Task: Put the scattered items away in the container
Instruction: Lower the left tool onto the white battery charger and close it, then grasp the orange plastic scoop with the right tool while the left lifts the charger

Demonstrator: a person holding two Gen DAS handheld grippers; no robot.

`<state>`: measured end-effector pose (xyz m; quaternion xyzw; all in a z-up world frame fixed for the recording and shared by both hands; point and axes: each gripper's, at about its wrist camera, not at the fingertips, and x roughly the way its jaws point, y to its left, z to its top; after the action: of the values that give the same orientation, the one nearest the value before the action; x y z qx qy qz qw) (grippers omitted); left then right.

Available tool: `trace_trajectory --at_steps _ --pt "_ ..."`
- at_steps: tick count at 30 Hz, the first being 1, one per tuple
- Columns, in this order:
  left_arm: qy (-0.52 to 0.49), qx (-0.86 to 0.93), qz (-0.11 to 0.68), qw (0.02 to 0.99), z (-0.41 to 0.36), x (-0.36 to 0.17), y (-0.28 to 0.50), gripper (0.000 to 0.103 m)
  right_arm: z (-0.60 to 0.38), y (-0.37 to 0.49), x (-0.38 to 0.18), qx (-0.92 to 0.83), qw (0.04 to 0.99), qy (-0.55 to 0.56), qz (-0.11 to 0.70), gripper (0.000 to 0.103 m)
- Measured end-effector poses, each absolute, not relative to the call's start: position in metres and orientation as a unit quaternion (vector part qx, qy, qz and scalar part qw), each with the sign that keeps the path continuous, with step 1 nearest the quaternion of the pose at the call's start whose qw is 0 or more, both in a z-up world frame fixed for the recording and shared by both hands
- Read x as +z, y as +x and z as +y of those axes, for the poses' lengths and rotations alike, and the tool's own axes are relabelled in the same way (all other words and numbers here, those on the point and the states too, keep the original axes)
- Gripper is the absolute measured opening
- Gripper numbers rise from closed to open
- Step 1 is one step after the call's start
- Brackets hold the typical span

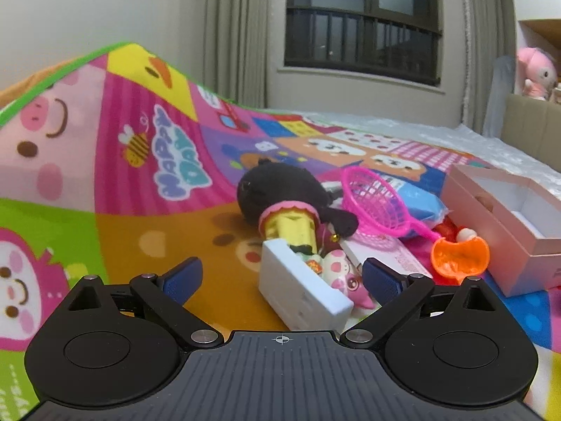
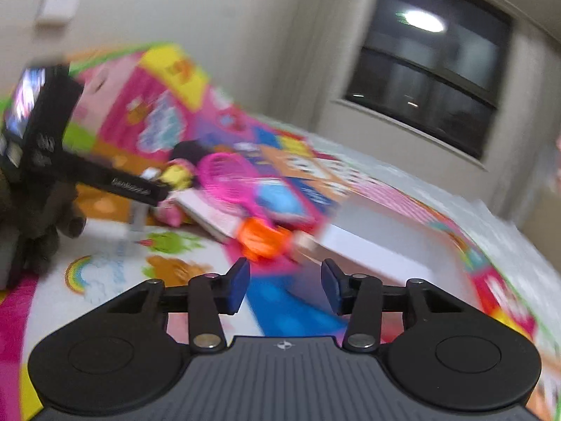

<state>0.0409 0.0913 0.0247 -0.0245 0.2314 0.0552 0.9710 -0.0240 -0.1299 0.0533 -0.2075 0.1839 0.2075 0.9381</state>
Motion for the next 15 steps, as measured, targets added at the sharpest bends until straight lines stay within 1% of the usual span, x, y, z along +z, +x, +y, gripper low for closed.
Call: trace_trajectory --at_steps 3,7,10,11,15 --pt "-0.035 0.038 0.228 0.972 0.098 0.026 0.035 0.101 -0.079 0.013 0.035 0.202 0.919 -0.27 0.205 0.046" --pt "-0.055 0.032 0.239 0.969 0.107 0.025 0.035 0.101 -0.048 0.063 0.016 0.146 0.911 -0.302 0.242 0.065" --pt "-0.073 0.031 0.244 0.966 0.114 0.024 0.035 0.102 -0.041 0.082 0.008 0.133 0.904 -0.312 0.26 0.064" --pt "-0.076 0.032 0.244 0.966 0.115 0.024 0.034 0.102 -0.039 0.083 0.007 0.133 0.903 -0.315 0.259 0.051" --pt "-0.083 0.03 0.243 0.966 0.119 0.024 0.033 0.102 -0.04 0.077 0.01 0.133 0.904 -0.319 0.251 0.052"
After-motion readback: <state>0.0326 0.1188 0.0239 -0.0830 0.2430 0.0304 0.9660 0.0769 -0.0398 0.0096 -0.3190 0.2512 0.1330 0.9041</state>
